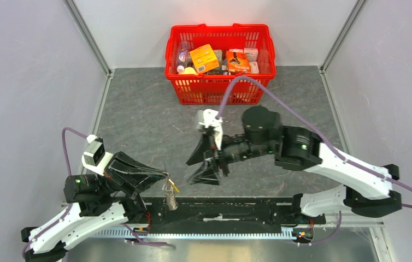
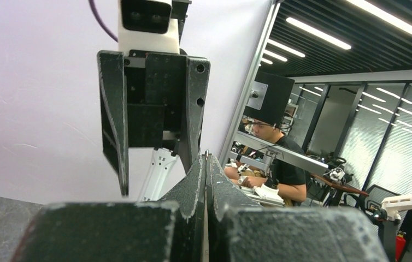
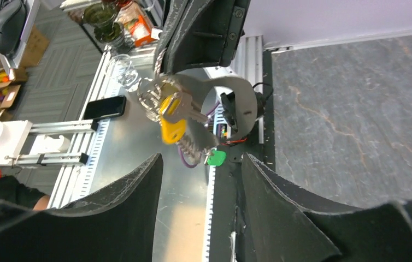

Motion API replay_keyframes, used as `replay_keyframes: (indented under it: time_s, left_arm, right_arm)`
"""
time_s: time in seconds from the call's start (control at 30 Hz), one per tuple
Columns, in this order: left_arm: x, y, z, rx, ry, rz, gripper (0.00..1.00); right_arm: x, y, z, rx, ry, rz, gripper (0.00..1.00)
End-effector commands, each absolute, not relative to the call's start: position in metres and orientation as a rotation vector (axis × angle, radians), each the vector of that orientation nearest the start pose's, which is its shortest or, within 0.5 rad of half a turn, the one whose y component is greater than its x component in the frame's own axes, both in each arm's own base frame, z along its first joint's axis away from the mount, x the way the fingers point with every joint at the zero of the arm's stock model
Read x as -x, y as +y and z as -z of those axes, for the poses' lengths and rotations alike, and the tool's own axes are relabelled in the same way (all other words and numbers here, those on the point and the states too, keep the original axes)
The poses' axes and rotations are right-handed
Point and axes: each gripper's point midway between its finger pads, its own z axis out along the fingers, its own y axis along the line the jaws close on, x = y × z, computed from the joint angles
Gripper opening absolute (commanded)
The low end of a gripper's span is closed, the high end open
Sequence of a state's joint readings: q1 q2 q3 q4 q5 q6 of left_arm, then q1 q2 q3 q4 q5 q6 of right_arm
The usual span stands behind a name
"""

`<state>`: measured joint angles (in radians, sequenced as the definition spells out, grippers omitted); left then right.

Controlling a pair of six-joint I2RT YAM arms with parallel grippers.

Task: Put the keys on the keyring

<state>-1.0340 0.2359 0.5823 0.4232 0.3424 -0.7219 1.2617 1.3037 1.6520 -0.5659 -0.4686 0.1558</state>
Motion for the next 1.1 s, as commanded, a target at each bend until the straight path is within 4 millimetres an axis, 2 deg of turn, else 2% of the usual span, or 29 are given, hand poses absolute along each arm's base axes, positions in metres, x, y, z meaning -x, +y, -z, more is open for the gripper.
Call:
replay_keyframes:
  time_s: [0.0, 0.07, 0.17, 0.3, 0.43, 0.6, 0.8, 1.07]
  left_arm:
    - [-0.013, -0.181, -0.461, -0.480, 0.846, 1.779, 0.02]
    - [-0.018, -0.185, -0.460, -0.465, 0.871, 1.767, 0.02]
    - [-0.032, -0.188, -0.457, -0.407, 0.914, 1.730, 0.02]
    - [-0.050, -0.193, -0.453, -0.333, 0.966, 1.684, 0.02]
    - [-0.068, -0.203, -0.451, -0.277, 1.020, 1.655, 0.02]
    - [-0.099, -0.207, -0.443, -0.129, 1.097, 1.581, 0.02]
    - [-0.121, -0.219, -0.432, -0.056, 1.181, 1.536, 0.02]
    - [-0.148, -0.220, -0.418, 0.072, 1.264, 1.445, 0.02]
  right_arm:
    - [-0.042, 0.342, -0.447, 1.238, 1.404, -1.300, 0.64]
    - [-0.043, 0.330, -0.449, 1.211, 1.406, -1.281, 0.65]
    - [-0.048, 0.319, -0.440, 1.178, 1.442, -1.246, 0.69]
    - [-0.051, 0.314, -0.408, 1.181, 1.527, -1.202, 0.76]
    - [-0.072, 0.316, -0.383, 1.073, 1.630, -1.116, 0.78]
    - [-0.099, 0.318, -0.366, 0.873, 1.678, -1.052, 0.79]
    - [-0.106, 0.324, -0.355, 0.804, 1.642, -1.076, 0.80]
    - [-0.116, 0.338, -0.336, 0.760, 1.633, -1.068, 0.83]
